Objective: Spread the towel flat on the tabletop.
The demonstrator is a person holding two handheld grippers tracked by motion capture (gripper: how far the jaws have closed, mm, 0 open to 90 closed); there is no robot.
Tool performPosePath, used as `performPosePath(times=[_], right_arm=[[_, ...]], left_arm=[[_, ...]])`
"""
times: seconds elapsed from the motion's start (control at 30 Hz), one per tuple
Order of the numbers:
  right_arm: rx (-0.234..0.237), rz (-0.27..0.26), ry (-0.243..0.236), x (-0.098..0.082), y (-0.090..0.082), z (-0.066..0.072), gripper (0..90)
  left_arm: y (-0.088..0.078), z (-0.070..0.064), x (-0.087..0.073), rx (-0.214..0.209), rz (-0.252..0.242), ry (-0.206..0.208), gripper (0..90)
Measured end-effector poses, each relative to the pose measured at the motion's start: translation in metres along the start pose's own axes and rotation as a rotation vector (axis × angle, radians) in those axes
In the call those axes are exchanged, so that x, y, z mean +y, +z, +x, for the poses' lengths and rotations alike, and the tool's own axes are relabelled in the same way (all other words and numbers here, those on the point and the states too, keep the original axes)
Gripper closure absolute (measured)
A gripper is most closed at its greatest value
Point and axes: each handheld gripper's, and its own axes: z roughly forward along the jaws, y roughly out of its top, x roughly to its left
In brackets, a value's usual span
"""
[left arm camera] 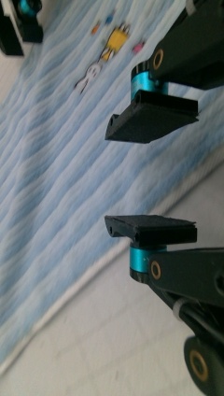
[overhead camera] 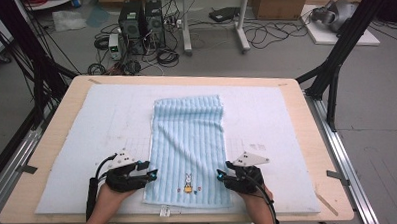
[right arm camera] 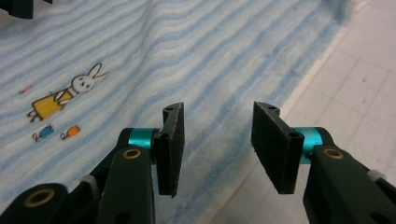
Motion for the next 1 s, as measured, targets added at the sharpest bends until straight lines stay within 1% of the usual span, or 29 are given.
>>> performPosePath(times=[0.07, 0.13, 0.17, 0.23, 0.27, 0.3, 0.33, 0.4, 0.43, 0.47, 0.53, 0.63, 0.73, 0.87, 1.0], right_arm=[[0.014, 0.007, -0.004, -0.001, 0.001, 0.002, 54.4], [0.019, 0.017, -0.008, -0.002, 0.002, 0.003, 54.8], [0.019, 0.020, -0.010, -0.002, 0.003, 0.003, 55.6], [0.021, 0.028, -0.019, -0.001, 0.004, 0.004, 56.8], [0.022, 0.033, -0.024, -0.001, 0.004, 0.004, 57.7], [0.023, 0.034, -0.016, -0.001, 0.005, 0.004, 59.1], [0.024, 0.035, -0.013, -0.001, 0.005, 0.003, 62.2], [0.023, 0.034, -0.017, -0.001, 0.004, 0.003, 69.2], [0.025, 0.036, -0.018, -0.001, 0.004, 0.003, 72.5], [0.036, 0.037, -0.019, -0.001, 0.004, 0.003, 78.6], [0.045, 0.043, -0.034, -0.001, 0.004, 0.005, 83.5], [0.055, 0.060, -0.046, 0.000, 0.002, 0.009, 84.6], [0.084, 0.064, -0.049, -0.002, -0.001, 0.011, 84.6], [0.117, 0.075, -0.062, -0.005, -0.006, 0.016, 84.3], [0.143, 0.093, -0.075, -0.008, -0.012, 0.023, 84.4]], left_arm=[[0.002, -0.005, 0.000, 0.006, 0.019, 0.034, 56.6], [0.003, -0.008, 0.000, 0.028, 0.031, 0.053, 57.9], [0.003, -0.008, 0.001, 0.043, 0.033, 0.054, 60.6], [0.003, -0.009, 0.000, 0.084, 0.034, 0.050, 71.7], [0.003, -0.007, 0.000, 0.090, 0.036, 0.050, 79.4], [0.003, -0.007, 0.000, 0.085, 0.036, 0.042, 82.7], [0.002, -0.007, 0.000, 0.083, 0.033, 0.047, 85.1], [0.001, -0.008, -0.001, 0.085, 0.039, 0.063, 86.7], [0.001, -0.009, -0.001, 0.083, 0.038, 0.064, 87.0], [0.000, -0.010, -0.002, 0.080, 0.034, 0.059, 87.1], [-0.002, -0.010, -0.004, 0.068, 0.035, 0.046, 87.3], [-0.007, -0.012, -0.007, 0.052, 0.042, 0.045, 87.4], [-0.013, -0.014, -0.011, 0.038, 0.046, 0.050, 87.4], [-0.020, -0.017, -0.017, 0.018, 0.038, 0.039, 87.3], [-0.027, -0.020, -0.022, -0.007, 0.050, 0.055, 87.3]])
